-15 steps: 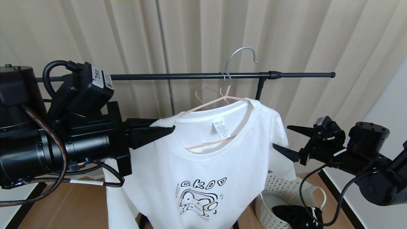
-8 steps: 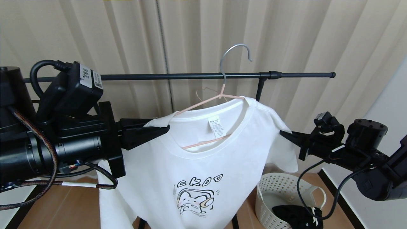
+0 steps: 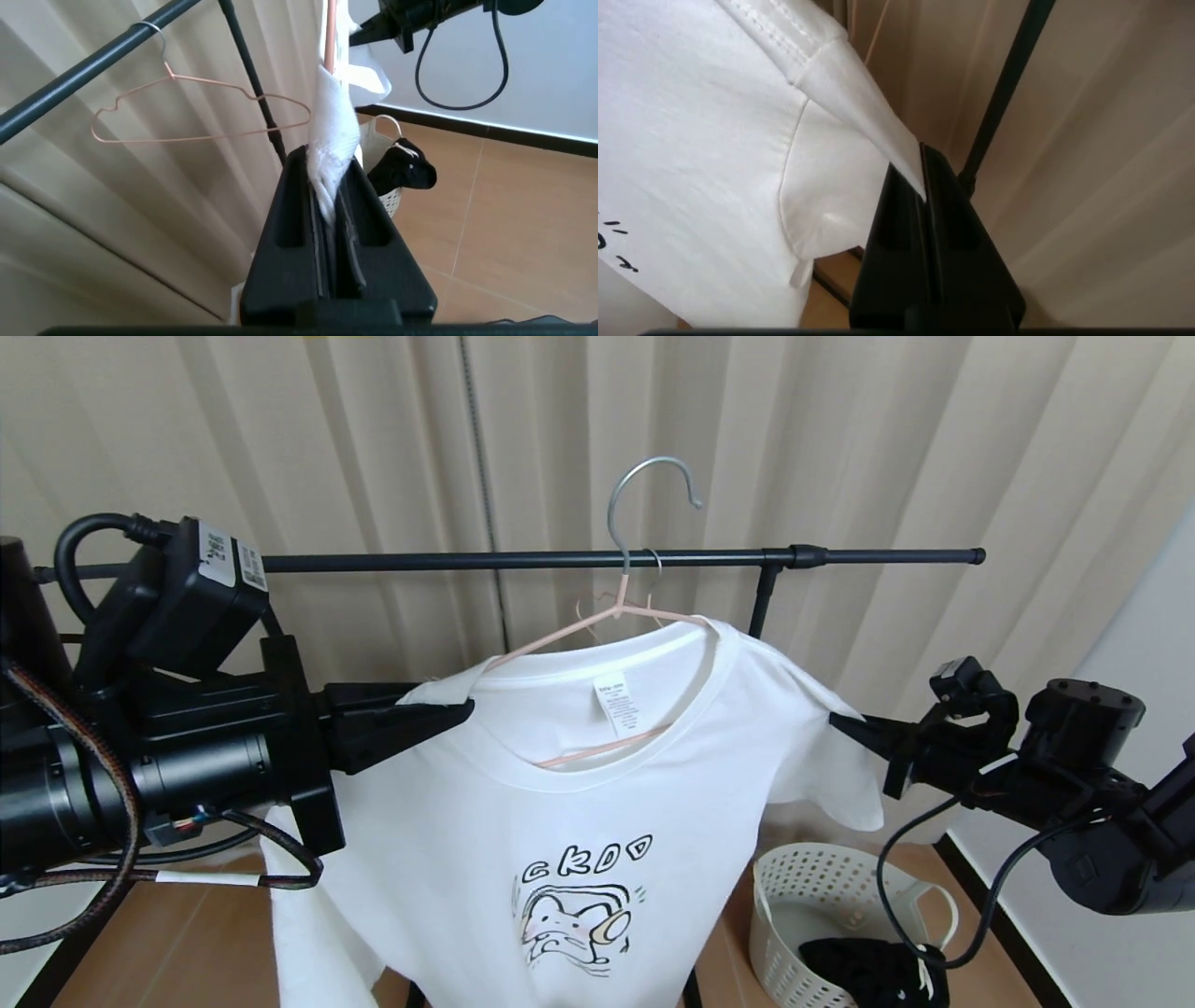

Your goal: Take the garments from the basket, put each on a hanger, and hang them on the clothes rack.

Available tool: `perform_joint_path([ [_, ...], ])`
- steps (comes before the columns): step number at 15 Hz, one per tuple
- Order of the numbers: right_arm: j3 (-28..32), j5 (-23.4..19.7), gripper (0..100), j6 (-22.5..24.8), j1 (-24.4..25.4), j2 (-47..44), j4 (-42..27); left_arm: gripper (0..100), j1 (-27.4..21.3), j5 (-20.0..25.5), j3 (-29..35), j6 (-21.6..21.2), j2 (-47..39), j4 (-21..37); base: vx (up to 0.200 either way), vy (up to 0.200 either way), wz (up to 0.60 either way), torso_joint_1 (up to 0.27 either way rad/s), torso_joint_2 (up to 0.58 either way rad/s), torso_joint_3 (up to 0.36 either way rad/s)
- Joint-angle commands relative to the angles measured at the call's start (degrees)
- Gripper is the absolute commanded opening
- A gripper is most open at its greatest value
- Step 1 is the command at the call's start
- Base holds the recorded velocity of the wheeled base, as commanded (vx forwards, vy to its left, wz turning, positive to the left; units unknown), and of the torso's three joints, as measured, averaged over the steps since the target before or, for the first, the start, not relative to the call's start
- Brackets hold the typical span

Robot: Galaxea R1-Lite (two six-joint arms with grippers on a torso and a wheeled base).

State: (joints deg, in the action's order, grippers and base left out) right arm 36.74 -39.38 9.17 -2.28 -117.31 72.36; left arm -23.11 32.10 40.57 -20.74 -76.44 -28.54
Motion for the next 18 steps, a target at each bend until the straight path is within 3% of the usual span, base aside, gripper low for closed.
perform_joint_path([
  [1,-1.7,0.0,0,0.1,0.4,2.3,0.1,0,0.3,-0.1,-0.1,0.4,-0.1,0.0,0.000,0.000,0.00,0.000,0.00,0.000],
  [4,-5.4,-0.7,0,0.5,1.8,6.7,-0.6,0,0.6,-0.1,-0.1,0.8,-0.3,0.0,0.000,0.000,0.00,0.000,0.00,0.000],
  [5,-5.9,-1.1,100,0.7,2.4,8.3,-1.0,0,0.9,-0.1,0.0,1.0,-0.3,0.0,0.000,0.000,0.00,0.000,0.00,0.000],
  [10,-6.9,-1.1,100,0.4,4.7,13.0,-1.0,0,5.3,-0.2,-0.6,2.8,-0.6,0.1,0.000,0.000,0.00,0.000,0.00,0.000],
  [13,-6.6,1.0,100,-4.7,9.2,17.0,-1.1,0,8.3,-0.3,-2.2,3.1,-3.6,0.1,0.000,0.000,0.00,0.000,0.00,0.000],
  [16,-6.6,5.2,100,-5.4,12.2,18.3,-1.1,0,8.6,-1.3,-4.7,3.0,-5.7,0.1,0.000,0.000,0.00,0.000,0.00,0.000],
  [18,-6.6,5.6,100,-5.4,12.7,18.3,-1.2,0,8.5,-2.3,-6.1,2.8,-7.0,0.1,0.000,0.000,0.00,0.000,0.00,0.000],
])
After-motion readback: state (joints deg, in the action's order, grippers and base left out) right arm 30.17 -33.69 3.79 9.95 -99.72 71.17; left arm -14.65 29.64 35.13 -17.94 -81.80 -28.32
